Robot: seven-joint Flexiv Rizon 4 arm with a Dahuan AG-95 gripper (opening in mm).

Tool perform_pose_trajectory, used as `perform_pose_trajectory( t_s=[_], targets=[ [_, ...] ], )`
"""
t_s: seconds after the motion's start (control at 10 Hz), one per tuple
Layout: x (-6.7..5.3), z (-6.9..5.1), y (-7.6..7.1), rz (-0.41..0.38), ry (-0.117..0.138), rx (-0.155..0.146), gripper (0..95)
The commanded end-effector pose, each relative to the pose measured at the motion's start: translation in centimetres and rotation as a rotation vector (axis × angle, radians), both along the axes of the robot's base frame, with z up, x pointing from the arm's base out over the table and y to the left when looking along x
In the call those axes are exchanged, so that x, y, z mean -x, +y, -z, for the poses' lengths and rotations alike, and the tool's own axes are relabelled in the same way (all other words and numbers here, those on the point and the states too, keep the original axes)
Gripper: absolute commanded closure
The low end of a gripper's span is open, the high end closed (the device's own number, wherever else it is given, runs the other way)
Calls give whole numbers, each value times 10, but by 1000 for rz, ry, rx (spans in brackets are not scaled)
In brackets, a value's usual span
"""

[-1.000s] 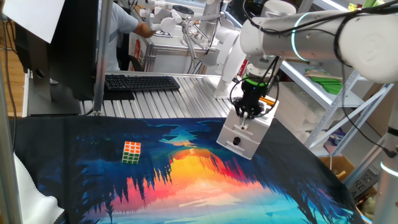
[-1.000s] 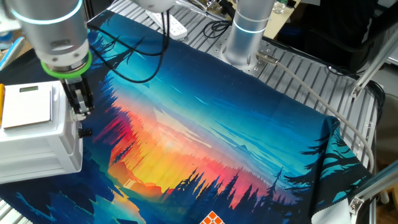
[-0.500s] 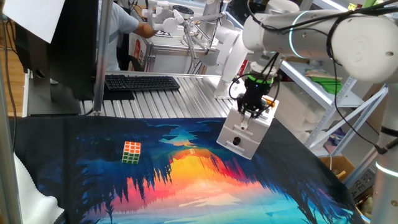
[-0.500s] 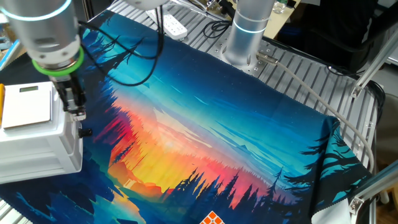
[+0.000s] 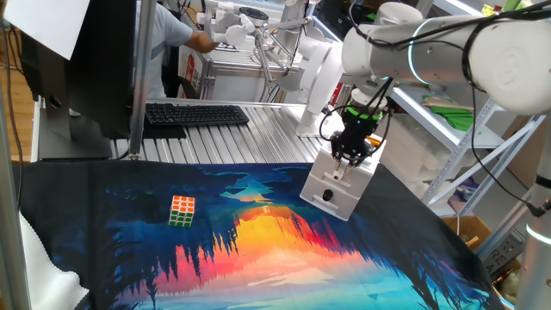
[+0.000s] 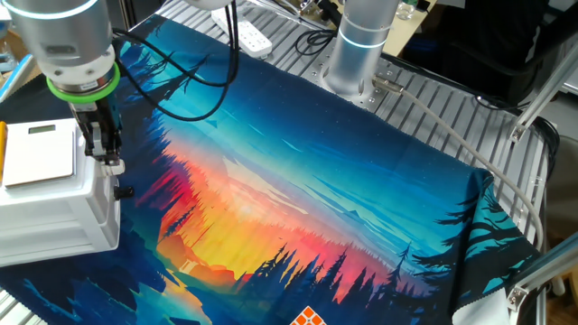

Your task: Grasp the handle and open the drawer

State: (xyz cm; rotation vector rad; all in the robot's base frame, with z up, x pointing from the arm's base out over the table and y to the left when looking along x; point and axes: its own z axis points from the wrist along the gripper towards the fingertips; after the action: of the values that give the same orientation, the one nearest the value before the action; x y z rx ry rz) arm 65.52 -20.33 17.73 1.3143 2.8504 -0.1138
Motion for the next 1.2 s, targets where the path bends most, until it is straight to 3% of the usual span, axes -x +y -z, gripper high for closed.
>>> perform_pose_trajectory(
  t_s=[0.1, 0.5, 0.9, 1.2],
  targets=[
    [-1, 1, 0, 2, -3, -3, 760],
    [0, 4, 2, -9, -12, -11, 760],
    [-4, 11, 7, -1, -43, -11, 760],
    [-4, 11, 9, 8, -43, -5, 760]
  ],
)
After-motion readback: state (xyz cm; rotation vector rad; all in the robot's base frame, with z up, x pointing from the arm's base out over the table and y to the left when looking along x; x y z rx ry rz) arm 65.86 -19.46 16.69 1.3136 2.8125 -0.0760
